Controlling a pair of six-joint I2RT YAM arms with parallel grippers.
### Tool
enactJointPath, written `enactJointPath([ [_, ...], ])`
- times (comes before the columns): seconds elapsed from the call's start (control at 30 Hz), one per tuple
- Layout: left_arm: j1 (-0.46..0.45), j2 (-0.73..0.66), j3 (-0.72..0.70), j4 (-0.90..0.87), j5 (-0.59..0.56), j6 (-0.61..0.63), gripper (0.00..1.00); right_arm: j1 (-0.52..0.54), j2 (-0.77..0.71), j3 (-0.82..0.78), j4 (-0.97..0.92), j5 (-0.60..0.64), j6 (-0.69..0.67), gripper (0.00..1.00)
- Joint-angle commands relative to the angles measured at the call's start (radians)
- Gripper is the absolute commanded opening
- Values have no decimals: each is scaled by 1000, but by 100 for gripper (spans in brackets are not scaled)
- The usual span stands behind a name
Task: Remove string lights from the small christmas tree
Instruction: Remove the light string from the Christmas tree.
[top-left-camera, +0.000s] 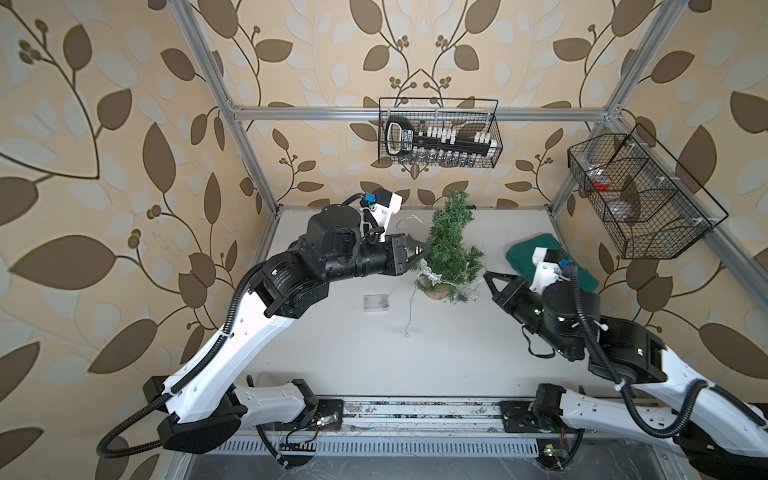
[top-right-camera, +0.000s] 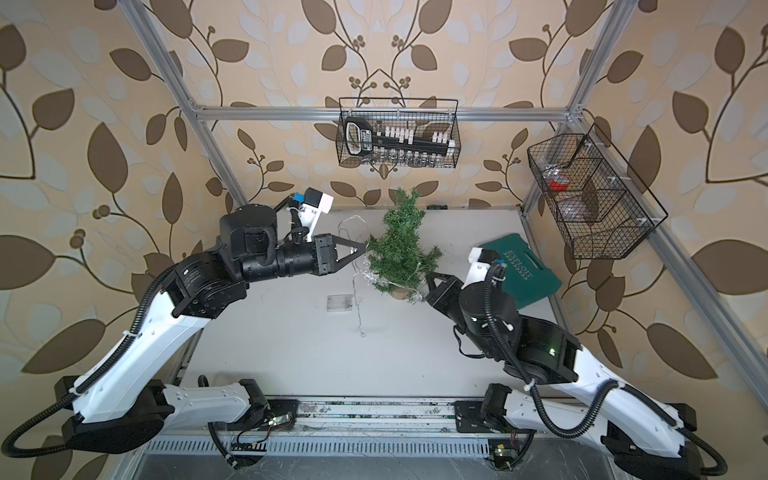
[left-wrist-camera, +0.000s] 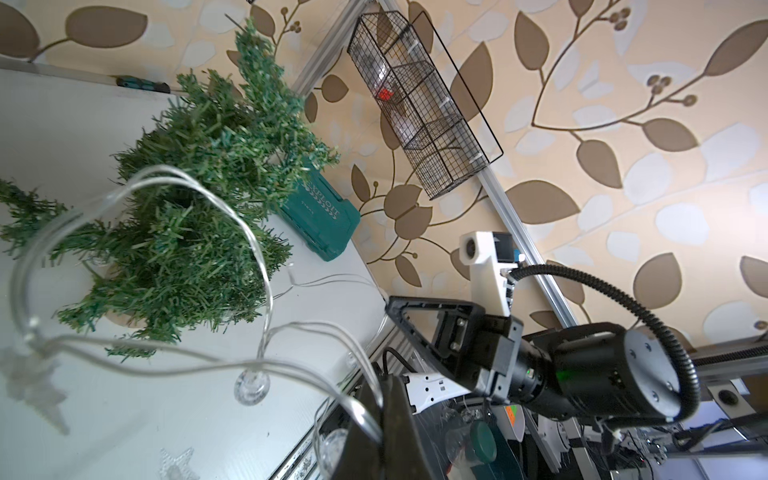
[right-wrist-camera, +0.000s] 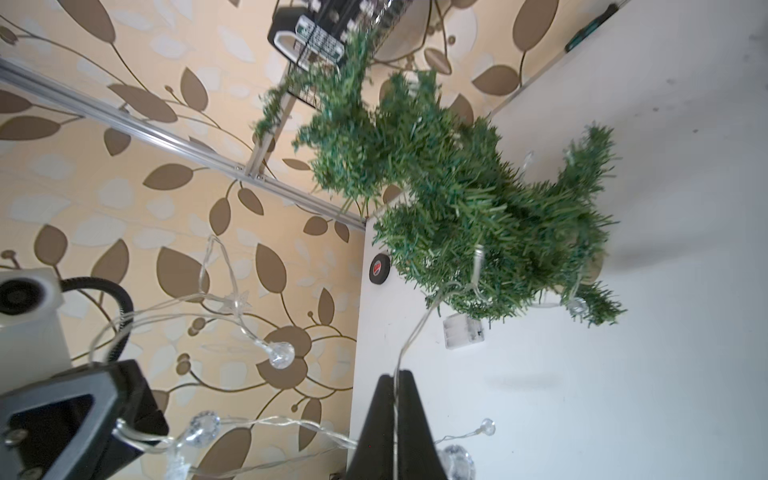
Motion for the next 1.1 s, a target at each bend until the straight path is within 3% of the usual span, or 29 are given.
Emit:
enactJointPath([
  [0.0, -19, 18, 26, 74, 30, -7, 0, 5, -47, 43, -191, 125, 12, 0],
  [0.4, -102, 90, 36, 114, 73, -1, 0, 6, -172, 0, -350, 218, 64, 0],
  [0.73, -114, 42, -57, 70, 32, 64, 0, 5, -103, -314, 33, -191, -97, 3],
  [0.87, -114, -10, -129, 43, -5, 91, 0, 5, -78, -393, 77, -235, -113, 7],
  [1.0, -114, -45, -195, 53, -8, 78, 0, 2, -84, -431, 142, -236, -144, 18],
  [1.07, -114, -55, -213, 49, -7, 70, 0, -1, -75, -430, 169, -251, -161, 40],
])
